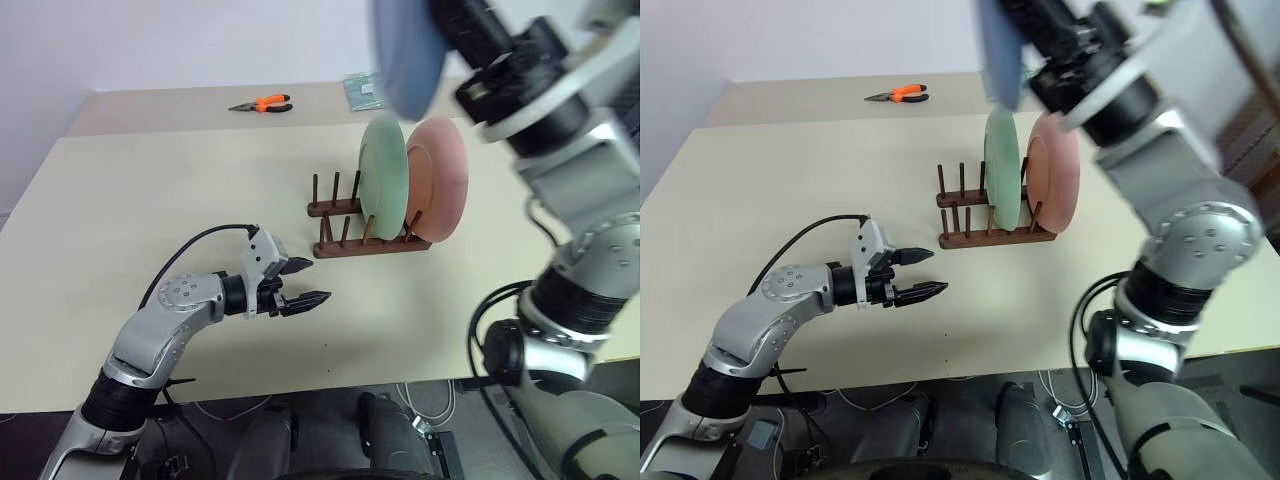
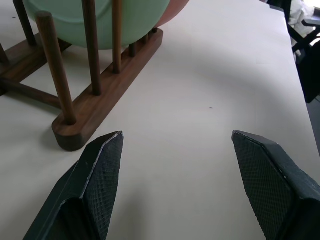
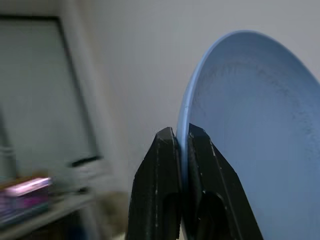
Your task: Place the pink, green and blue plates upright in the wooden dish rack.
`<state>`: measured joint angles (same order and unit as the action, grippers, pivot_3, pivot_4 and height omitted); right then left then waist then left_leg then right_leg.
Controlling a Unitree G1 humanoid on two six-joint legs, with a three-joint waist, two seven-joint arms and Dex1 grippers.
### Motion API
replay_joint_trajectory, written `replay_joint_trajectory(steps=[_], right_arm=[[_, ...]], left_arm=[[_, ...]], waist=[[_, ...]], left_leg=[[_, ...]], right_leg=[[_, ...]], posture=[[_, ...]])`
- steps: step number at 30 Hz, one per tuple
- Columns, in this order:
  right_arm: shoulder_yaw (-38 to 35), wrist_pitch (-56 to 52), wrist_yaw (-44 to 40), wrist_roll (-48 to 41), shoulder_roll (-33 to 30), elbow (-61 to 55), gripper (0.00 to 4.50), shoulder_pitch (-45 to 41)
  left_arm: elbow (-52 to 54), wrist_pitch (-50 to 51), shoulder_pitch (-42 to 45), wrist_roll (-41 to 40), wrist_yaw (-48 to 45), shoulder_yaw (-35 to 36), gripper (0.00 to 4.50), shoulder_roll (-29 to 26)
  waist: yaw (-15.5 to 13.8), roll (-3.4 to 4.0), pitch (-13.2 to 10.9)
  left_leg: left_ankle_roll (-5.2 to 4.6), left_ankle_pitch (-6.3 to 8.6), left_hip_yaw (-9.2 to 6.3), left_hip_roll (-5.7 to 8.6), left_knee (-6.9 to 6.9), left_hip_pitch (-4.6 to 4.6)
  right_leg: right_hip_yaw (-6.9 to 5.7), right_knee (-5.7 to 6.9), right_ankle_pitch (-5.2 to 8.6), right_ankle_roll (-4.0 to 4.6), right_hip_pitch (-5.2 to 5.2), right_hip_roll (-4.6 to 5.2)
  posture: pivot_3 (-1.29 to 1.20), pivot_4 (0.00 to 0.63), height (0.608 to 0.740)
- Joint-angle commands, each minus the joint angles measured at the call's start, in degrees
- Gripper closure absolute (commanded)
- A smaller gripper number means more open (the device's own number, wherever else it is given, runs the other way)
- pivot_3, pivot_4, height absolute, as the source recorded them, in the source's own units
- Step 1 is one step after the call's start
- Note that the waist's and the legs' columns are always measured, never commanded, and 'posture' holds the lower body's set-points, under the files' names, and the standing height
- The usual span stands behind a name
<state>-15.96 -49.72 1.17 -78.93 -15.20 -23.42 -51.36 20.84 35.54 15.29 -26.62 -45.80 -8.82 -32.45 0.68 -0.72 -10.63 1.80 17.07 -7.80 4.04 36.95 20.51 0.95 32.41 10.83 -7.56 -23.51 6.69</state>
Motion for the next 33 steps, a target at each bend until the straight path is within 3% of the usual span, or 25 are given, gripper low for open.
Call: replay_joint_trajectory(steps=[1,18,20,21,25,30,33], right_arm=[[2.4,0.7,9.1,-5.2,2.9,1.5,4.49,0.8],[7.6,2.8,24.6,-11.2,6.7,8.1,4.49,8.6],[7.9,3.1,24.5,-10.2,6.6,9.1,3.8,8.2],[8.0,3.1,23.5,-8.7,6.1,9.5,3.58,7.8],[13.3,3.1,12.2,6.7,-2.3,6.2,1.66,4.7],[20.1,12.6,-10.5,28.4,-18.4,-2.5,1.66,4.9],[8.1,12.9,-18.8,22.4,-24.5,-3.9,1.66,10.3]], left_arm=[[1.2,-1.1,-0.8,0.0,0.3,2.9,0.93,-1.0],[3.7,0.1,-3.4,-0.9,1.4,4.5,0.93,-1.5],[3.6,0.1,-3.3,-0.7,1.4,4.4,0.93,-1.5],[3.6,0.0,-3.2,-0.7,1.4,4.3,0.93,-1.5],[3.9,0.1,-3.3,-0.6,1.6,4.2,0.93,-1.4],[4.1,0.0,-3.5,-0.5,2.2,4.5,0.93,-1.5],[2.6,-0.4,-4.2,-0.3,2.7,7.0,0.93,-2.6]], waist=[[0.0,0.0,0.0],[0.3,0.05,0.0],[0.3,0.05,0.0],[0.3,0.05,0.0],[0.2,0.06,0.0],[0.1,0.04,0.0],[0.1,-0.04,0.0]], left_leg=[[0.02,-0.01,0.0,0.01,0.0,0.01],[0.03,-0.03,0.12,0.02,-0.02,-0.04],[0.02,-0.03,0.13,0.02,-0.01,-0.04],[0.03,-0.03,0.14,0.02,-0.01,-0.04],[0.02,-0.03,0.33,0.04,0.02,-0.01],[0.02,-0.02,0.35,0.04,-0.01,0.03],[0.01,-0.01,0.33,0.02,-0.02,0.01]], right_leg=[[0.0,0.03,0.0,0.0,-0.02,0.0],[0.04,0.14,-0.01,0.0,-0.09,-0.04],[0.04,0.14,-0.01,0.0,-0.09,-0.04],[0.04,0.14,-0.01,0.0,-0.09,-0.04],[0.04,0.14,-0.01,-0.01,-0.09,-0.04],[-0.01,0.09,0.16,-0.29,-0.08,-0.04],[-0.01,-0.02,0.17,-0.4,0.02,-0.03]], posture=[[0.0,0.15,0.74],[0.0,0.15,0.74],[0.0,0.15,0.74],[0.0,0.15,0.74],[0.0,0.15,0.74],[0.0,0.15,0.74],[0.0,0.15,0.74]])
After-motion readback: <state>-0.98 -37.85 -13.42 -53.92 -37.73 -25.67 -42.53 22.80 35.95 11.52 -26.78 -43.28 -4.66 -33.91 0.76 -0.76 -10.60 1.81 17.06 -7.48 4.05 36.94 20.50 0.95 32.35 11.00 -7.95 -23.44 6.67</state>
